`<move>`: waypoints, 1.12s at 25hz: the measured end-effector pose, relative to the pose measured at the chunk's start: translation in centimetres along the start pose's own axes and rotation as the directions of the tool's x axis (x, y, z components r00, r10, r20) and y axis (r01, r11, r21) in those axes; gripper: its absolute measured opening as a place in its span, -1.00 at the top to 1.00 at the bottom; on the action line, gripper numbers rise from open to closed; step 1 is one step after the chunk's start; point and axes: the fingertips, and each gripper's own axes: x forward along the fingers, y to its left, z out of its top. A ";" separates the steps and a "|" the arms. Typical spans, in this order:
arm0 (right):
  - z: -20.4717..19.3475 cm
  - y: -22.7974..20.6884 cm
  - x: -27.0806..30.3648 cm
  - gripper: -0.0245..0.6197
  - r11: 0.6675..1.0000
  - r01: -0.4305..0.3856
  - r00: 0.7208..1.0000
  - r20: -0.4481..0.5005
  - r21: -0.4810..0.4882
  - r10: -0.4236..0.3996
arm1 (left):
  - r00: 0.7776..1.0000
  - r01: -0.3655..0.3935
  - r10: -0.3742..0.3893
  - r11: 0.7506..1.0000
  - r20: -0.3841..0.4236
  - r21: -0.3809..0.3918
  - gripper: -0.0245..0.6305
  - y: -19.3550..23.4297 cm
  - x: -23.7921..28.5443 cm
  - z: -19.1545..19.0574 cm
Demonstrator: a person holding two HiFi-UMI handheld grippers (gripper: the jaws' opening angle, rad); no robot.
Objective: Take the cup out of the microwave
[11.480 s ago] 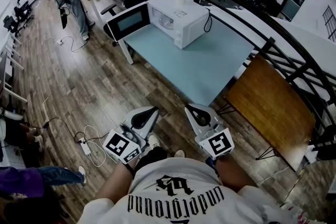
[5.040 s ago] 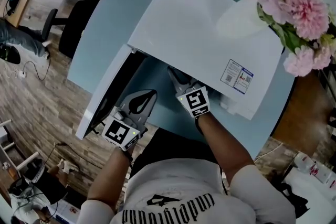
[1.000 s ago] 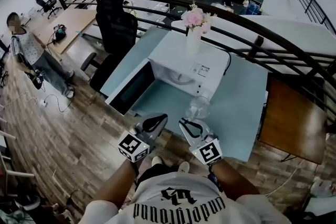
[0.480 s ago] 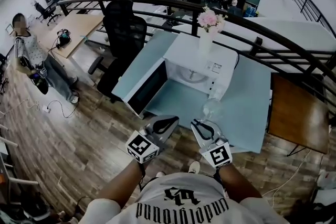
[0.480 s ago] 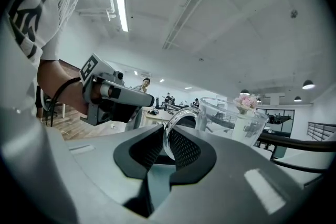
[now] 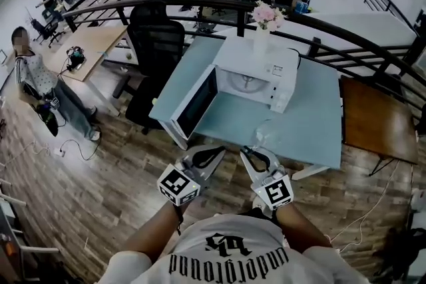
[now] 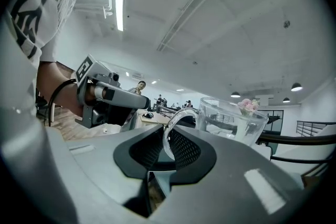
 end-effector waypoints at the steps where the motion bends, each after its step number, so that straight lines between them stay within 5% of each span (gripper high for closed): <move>1: 0.3 0.7 -0.2 0.80 1.000 0.007 1.000 0.003 0.001 -0.007 | 1.000 0.008 -0.008 1.000 -0.001 0.001 0.77 -0.3 -0.7 0.0; 28: 2.4 5.6 -2.6 0.80 1.000 0.025 1.000 0.008 -0.007 -0.025 | 0.999 0.026 -0.025 0.999 0.036 -0.026 0.77 -3.1 -4.3 0.3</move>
